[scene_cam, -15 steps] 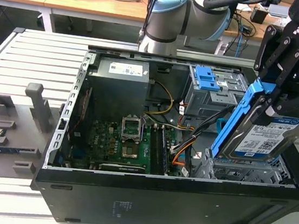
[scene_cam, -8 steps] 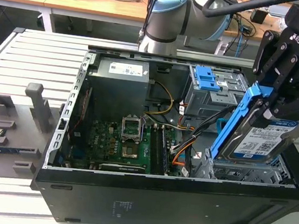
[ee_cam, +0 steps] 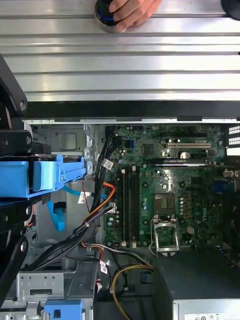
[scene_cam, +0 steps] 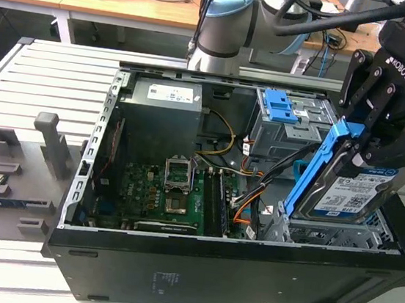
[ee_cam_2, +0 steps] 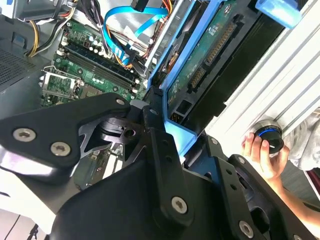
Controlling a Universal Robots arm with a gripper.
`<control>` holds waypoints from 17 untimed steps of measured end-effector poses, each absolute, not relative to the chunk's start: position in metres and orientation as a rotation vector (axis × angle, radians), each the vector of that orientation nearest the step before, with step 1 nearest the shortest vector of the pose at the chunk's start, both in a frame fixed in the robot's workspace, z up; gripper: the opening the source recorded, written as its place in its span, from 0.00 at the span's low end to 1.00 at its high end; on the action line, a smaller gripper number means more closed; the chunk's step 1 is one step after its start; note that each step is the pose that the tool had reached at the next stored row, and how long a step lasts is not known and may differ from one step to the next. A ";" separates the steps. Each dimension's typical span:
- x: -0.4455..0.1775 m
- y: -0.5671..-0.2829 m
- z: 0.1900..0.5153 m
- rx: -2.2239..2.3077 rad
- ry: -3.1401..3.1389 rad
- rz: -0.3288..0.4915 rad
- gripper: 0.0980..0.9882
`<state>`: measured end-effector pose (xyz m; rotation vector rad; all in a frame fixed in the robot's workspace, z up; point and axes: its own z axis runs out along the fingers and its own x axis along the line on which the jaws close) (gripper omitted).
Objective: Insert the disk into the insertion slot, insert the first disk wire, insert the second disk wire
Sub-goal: 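Insert the disk into the insertion slot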
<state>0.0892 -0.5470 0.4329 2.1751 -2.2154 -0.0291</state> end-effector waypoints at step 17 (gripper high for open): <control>0.089 -0.547 0.415 2.174 -2.214 -0.026 0.30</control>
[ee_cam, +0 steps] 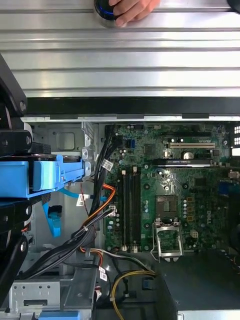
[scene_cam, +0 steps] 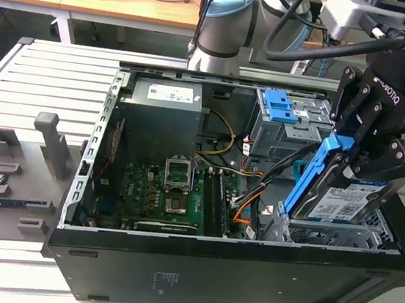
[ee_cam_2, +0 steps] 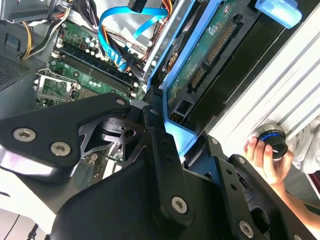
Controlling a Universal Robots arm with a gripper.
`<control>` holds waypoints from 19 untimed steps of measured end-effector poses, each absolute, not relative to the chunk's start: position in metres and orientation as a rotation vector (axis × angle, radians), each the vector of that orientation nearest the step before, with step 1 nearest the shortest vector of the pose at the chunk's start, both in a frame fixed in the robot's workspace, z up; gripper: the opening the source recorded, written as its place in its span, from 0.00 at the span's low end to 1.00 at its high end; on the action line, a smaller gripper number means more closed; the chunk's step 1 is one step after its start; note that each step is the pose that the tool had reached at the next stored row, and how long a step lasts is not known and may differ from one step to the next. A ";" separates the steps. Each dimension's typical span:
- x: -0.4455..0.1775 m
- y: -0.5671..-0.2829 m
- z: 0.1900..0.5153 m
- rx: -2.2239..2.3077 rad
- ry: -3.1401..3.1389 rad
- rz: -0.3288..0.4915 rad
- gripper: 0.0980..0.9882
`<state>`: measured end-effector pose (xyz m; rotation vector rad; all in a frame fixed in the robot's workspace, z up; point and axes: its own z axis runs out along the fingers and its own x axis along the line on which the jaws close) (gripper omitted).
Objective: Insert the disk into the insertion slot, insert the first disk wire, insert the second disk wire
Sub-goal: 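Insert the disk into the insertion slot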
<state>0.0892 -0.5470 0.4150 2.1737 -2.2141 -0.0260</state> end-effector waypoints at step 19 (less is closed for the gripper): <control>0.089 -0.547 0.399 2.171 -2.212 -0.021 0.30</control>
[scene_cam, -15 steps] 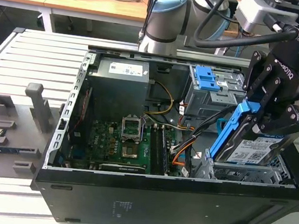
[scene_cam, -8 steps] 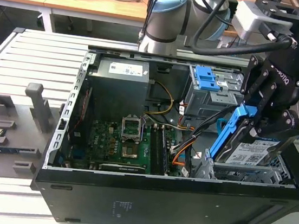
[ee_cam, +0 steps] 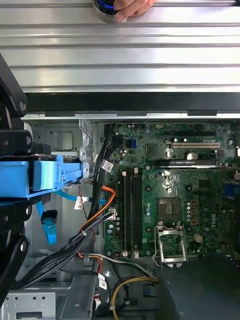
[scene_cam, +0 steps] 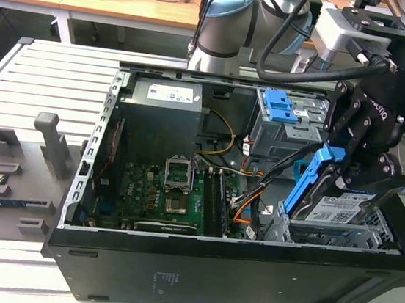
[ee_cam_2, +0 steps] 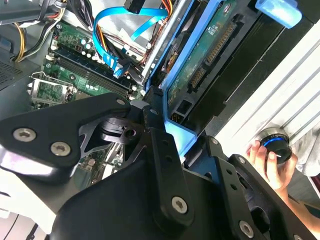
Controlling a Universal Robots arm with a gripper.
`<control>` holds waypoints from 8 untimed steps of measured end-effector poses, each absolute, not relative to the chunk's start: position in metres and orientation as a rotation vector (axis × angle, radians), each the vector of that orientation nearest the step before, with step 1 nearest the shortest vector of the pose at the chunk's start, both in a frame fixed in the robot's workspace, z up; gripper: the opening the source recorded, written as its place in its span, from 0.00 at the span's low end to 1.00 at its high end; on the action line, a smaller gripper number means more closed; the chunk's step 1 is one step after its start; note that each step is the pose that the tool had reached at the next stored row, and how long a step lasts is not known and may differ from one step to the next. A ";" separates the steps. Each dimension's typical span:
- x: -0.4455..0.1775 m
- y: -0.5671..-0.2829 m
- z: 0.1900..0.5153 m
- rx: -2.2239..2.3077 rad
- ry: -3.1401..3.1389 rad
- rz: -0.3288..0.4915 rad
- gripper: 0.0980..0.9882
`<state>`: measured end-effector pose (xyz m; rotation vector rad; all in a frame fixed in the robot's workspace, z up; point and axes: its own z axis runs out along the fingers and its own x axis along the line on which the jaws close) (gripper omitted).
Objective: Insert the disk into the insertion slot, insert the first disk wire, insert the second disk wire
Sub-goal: 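Insert the disk into the insertion slot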
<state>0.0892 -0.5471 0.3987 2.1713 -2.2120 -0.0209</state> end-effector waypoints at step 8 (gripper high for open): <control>0.089 -0.547 0.398 2.171 -2.211 -0.020 0.16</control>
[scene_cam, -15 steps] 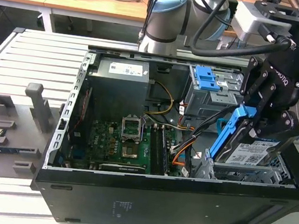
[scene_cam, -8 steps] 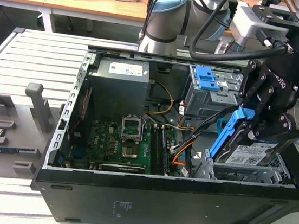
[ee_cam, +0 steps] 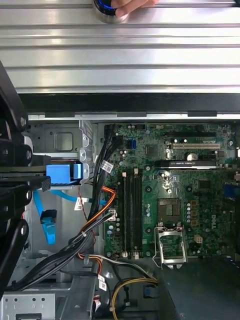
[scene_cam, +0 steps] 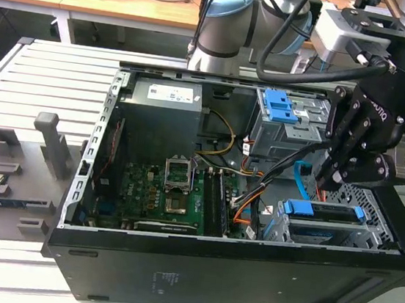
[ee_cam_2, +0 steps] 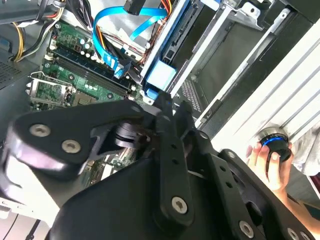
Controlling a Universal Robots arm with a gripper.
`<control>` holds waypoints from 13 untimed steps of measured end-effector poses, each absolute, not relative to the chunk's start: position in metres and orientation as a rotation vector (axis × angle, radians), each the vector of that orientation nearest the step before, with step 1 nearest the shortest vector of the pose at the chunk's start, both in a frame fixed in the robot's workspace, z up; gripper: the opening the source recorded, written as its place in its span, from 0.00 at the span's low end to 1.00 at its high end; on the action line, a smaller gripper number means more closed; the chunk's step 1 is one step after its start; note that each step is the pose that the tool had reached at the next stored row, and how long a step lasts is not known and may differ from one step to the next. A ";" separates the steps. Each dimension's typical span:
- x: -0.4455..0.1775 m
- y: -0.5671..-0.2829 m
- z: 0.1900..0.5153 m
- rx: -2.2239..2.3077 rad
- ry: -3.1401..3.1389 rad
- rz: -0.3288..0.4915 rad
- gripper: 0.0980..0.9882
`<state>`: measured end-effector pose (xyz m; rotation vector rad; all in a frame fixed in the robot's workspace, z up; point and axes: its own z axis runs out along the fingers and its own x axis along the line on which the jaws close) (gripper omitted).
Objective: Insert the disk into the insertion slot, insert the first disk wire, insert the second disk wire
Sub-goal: 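Insert the disk into the insertion slot, then insert the first disk wire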
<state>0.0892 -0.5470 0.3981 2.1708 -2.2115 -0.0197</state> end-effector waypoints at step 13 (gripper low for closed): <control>0.092 -0.547 0.397 2.170 -2.211 -0.018 0.01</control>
